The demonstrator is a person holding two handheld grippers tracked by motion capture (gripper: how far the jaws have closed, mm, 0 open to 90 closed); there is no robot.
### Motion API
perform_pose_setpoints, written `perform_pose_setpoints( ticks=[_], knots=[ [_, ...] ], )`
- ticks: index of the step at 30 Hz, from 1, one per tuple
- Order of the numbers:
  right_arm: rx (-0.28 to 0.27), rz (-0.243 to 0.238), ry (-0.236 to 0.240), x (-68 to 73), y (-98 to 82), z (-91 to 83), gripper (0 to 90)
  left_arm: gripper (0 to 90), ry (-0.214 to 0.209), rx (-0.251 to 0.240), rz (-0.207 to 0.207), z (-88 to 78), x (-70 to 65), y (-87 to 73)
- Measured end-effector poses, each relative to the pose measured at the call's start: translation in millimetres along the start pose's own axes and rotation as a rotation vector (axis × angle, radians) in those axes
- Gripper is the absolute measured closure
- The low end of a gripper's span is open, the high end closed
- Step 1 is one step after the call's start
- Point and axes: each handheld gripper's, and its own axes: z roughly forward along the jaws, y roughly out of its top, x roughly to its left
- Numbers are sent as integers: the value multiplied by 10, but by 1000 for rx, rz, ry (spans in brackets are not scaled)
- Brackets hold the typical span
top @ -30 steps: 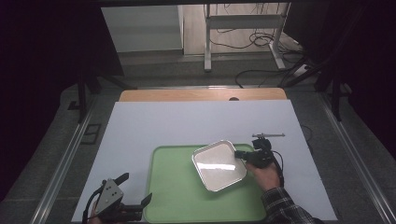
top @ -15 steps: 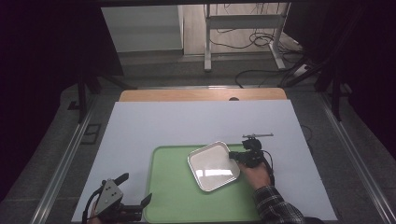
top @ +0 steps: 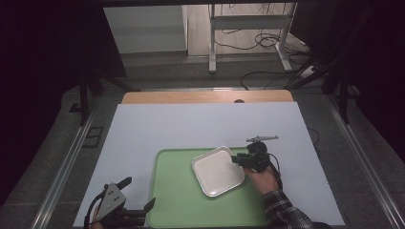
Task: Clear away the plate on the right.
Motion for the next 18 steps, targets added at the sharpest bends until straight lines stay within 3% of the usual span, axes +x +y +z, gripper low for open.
perform_pose_setpoints(
  ticks=[4,8,15,18],
  knots=[
    [-26,-74,4,75,18,-70,503,12,0,-1,-1,-2,1,0],
    [-28,-142,23,141,6,-130,470,12,0,-1,0,-2,-1,1],
    [-3,-217,68,225,-61,-192,509,12,0,-1,1,0,-1,1],
    [3,-253,79,273,-88,-237,590,12,0,-1,0,0,0,1]
  ],
)
